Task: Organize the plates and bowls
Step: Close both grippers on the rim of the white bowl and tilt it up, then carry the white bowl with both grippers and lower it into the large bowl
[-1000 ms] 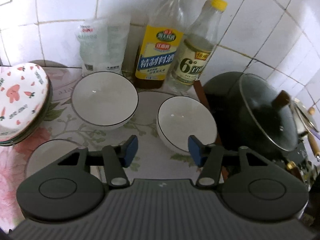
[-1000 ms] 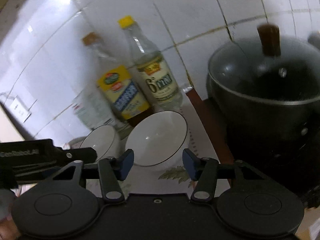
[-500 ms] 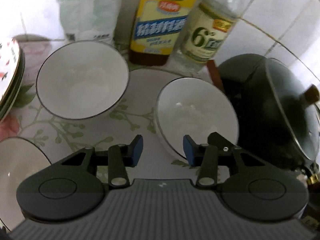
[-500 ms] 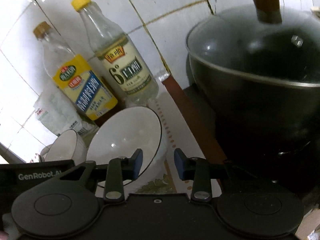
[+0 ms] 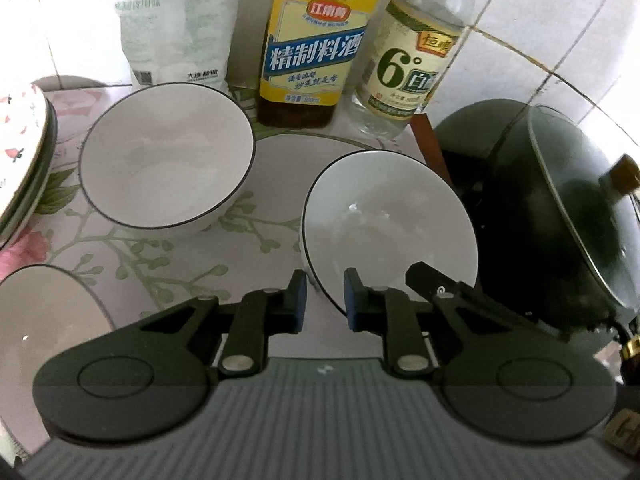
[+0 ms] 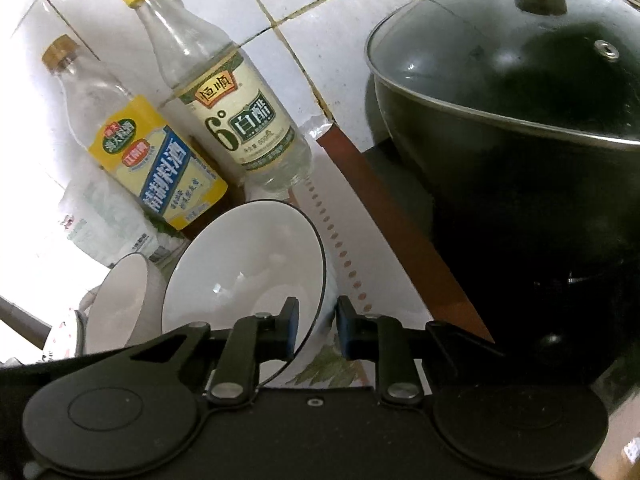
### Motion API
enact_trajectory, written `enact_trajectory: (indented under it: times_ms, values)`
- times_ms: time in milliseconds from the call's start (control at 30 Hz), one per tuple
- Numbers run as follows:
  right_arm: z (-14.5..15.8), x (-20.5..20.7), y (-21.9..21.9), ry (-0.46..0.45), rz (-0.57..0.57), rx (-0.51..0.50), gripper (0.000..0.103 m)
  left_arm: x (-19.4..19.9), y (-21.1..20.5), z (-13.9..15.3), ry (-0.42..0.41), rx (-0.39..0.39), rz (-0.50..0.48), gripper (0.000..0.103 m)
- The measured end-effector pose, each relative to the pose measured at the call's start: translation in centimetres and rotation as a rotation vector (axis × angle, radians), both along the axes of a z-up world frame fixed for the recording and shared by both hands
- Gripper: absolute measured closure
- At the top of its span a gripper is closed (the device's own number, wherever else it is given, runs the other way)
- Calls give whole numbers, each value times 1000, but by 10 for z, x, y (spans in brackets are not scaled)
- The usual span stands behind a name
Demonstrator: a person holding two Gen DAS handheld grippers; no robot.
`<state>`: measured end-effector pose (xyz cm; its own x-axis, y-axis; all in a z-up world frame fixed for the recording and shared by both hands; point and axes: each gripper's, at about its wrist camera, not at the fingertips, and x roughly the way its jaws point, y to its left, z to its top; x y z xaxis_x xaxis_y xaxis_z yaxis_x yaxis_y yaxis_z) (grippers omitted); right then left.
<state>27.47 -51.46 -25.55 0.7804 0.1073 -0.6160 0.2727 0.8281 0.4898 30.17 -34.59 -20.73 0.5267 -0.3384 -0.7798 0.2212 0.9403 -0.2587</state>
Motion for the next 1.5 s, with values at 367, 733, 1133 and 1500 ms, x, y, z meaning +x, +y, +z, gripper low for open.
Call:
enact_trajectory:
  times_ms: [367, 733, 1133, 1500]
  values:
    - [41, -51, 19, 18, 33, -4, 82, -51, 19, 38, 20, 83, -50, 86]
    - [91, -109, 47, -57, 71, -85, 82, -94, 71, 62, 114, -76, -78, 86]
    - [110, -151, 89, -120, 112, -116, 82, -138, 129, 74, 93, -163, -72, 86]
    - [121, -170, 129, -150, 167, -144, 82, -164, 178, 80, 49, -214, -31, 86]
